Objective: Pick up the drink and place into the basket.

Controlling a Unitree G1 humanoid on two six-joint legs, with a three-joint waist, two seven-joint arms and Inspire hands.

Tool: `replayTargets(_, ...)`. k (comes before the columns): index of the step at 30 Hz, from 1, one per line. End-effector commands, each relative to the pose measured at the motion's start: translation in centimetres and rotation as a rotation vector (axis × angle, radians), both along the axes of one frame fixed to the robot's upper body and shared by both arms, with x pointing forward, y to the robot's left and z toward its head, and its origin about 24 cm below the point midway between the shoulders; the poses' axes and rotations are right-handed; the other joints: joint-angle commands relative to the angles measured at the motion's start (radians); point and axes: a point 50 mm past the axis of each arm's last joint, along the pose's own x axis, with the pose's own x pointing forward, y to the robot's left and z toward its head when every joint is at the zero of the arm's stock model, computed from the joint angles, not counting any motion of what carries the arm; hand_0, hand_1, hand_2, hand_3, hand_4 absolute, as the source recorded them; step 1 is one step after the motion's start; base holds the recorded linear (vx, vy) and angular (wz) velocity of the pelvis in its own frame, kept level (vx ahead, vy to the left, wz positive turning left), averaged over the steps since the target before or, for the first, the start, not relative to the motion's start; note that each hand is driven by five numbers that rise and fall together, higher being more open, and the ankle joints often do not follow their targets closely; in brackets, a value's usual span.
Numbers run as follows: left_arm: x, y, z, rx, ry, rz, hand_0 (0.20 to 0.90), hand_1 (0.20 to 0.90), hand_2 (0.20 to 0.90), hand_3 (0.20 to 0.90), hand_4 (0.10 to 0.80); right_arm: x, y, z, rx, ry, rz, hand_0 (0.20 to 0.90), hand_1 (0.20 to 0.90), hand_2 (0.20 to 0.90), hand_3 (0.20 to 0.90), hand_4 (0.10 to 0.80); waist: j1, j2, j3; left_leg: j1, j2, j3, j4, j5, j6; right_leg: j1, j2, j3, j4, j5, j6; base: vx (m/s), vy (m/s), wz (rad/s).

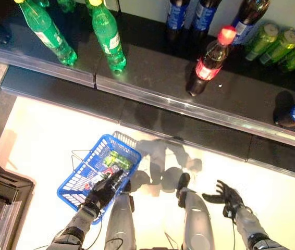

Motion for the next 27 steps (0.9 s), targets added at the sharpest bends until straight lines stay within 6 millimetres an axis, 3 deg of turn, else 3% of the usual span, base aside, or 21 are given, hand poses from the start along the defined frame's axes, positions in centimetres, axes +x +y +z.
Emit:
replayTargets(1,-1.2,-0.7,0.3,-0.098,-0.133,-0.01,0.3,0.3,0.3,0.2,0.1,1.4,-0.2,3.5,-0.053,-0.227,0.042,0.9,0.9,0.9,0.9,0.8,0.025,-0.015,-0.074,-0.03,0.0,-0.014,0.015,0.042,0.045,0.003,-0.025,0.037,0.045,-0.002,0.045,-0.009,-0.03,0.04)
replayTargets(4,-1.4,-0.7,0.4,-0.097,-0.136,-0.004,0.3,0.3,0.3,0.2,0.1,2.2,1.1,5.7,-0.105,-0.339,0.141,0.9,0.9,0.9,0.9,0.8,0.018,-0.019,-0.073,-0.028,-0.001,-0.015,0.01,0.043,0.048,-0.001,-0.024,0.04,0.039,0.004,0.048,-0.014,-0.011,0.02)
replayTargets(7,-1.7,-0.6,0.5,-0.092,-0.14,-0.003,0.3,0.3,0.3,0.2,0.1,3.0,3.6,9.5,-0.236,-0.514,0.335,0.9,0.9,0.9,0.9,0.8,0.008,-0.022,-0.068,-0.028,-0.003,-0.014,0.002,0.05,0.054,-0.008,-0.025,0.038,0.043,0.008,0.054,-0.017,-0.005,0.06)
replayTargets(13,-2.2,-0.8,0.4,-0.096,-0.145,-0.01,0.3,0.3,0.3,0.2,0.1,3.1,5.3,14.8,-0.336,-0.733,0.516,0.9,0.9,0.9,0.9,0.8,-0.002,-0.016,-0.06,-0.007,-0.007,-0.012,-0.022,0.062,0.054,0.011,-0.019,0.046,0.014,0.017,0.062,-0.002,0.006,0.0)
replayTargets(19,-2.2,-1.3,0.2,-0.105,-0.154,-0.02,0.3,0.3,0.3,0.2,0.1,3.1,5.9,18.6,-0.38,-0.911,0.533,0.9,0.9,0.9,0.9,0.8,-0.006,-0.004,-0.044,0.002,-0.005,-0.003,-0.034,0.07,0.053,0.022,-0.023,0.042,0.004,0.018,0.066,-0.014,0.043,0.0)
replayTargets(27,-2.5,-1.7,0.0,-0.12,-0.155,-0.02,0.3,0.3,0.3,0.2,0.1,2.4,5.5,21.9,-0.381,-1.099,0.467,0.9,0.9,0.9,0.9,0.8,-0.015,0.008,-0.024,0.021,-0.001,0.007,-0.034,0.068,0.053,0.039,-0.024,0.039,0.008,0.014,0.066,-0.002,0.008,0.0)
